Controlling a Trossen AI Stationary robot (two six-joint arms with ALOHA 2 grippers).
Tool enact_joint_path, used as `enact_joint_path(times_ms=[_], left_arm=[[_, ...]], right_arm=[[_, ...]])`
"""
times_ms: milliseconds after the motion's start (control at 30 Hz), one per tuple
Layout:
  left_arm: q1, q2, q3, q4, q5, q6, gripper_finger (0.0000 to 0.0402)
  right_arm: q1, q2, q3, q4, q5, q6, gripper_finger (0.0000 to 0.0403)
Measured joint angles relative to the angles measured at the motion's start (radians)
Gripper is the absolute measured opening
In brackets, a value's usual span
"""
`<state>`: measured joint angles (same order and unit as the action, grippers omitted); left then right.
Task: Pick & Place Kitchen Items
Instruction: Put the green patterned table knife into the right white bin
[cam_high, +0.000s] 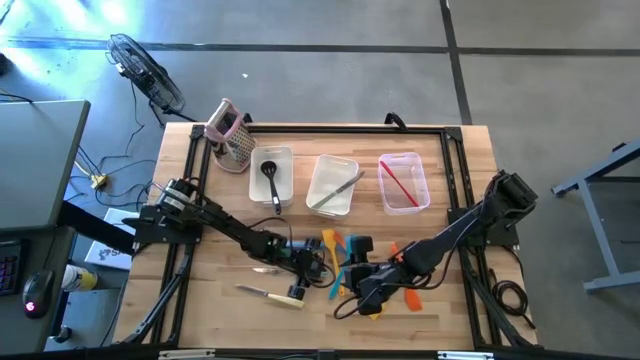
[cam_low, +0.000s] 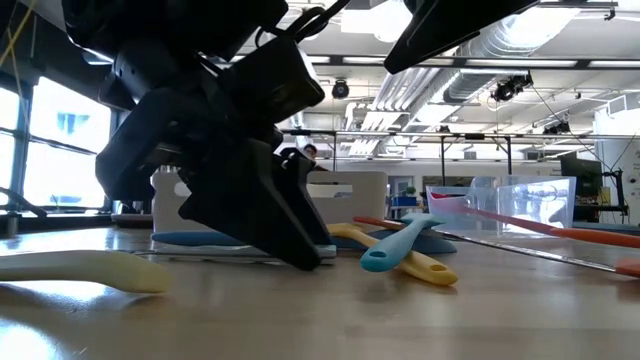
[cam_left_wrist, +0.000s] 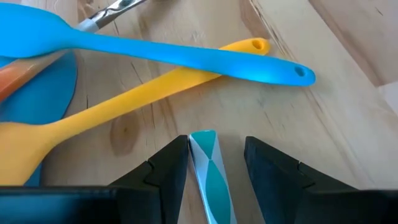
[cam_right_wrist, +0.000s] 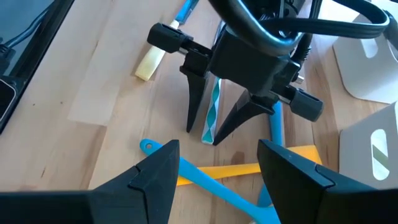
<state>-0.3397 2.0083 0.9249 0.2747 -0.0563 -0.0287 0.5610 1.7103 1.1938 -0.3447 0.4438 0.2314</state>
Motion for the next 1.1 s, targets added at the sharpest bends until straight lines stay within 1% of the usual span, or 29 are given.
enact_joint_path(times_ms=[167,267,367,633,1000,1100], left_arm=[[0.0,0.005,0.0,0.004,-0.001,-0.014,0.0159],[0.0,0.009,0.0,0.006,-0.007,-0.037,0.0151],[0.0,0.01,0.0,0.007,-0.007,-0.041,0.0128],[0.0,0.011,0.0,-0.001,0.007,-0.044,0.005],[-0.001,0.011,0.0,-0.004,-0.003,-0.054,0.0048],[0.0,0.007,0.005,-0.011,0.009,-0.055,0.0048]], right_arm=[[0.0,0.0,0.0,0.0,-0.002,0.0,0.0211],[0.0,0.0,0.0,0.0,-0.002,0.0,0.0211],[0.0,0.0,0.0,0.0,-0.002,0.0,0.0211],[0.0,0.0,0.0,0.0,-0.002,0.0,0.0211],[0.0,0.0,0.0,0.0,-0.002,0.0,0.0211],[0.0,0.0,0.0,0.0,-0.001,0.0,0.0211]])
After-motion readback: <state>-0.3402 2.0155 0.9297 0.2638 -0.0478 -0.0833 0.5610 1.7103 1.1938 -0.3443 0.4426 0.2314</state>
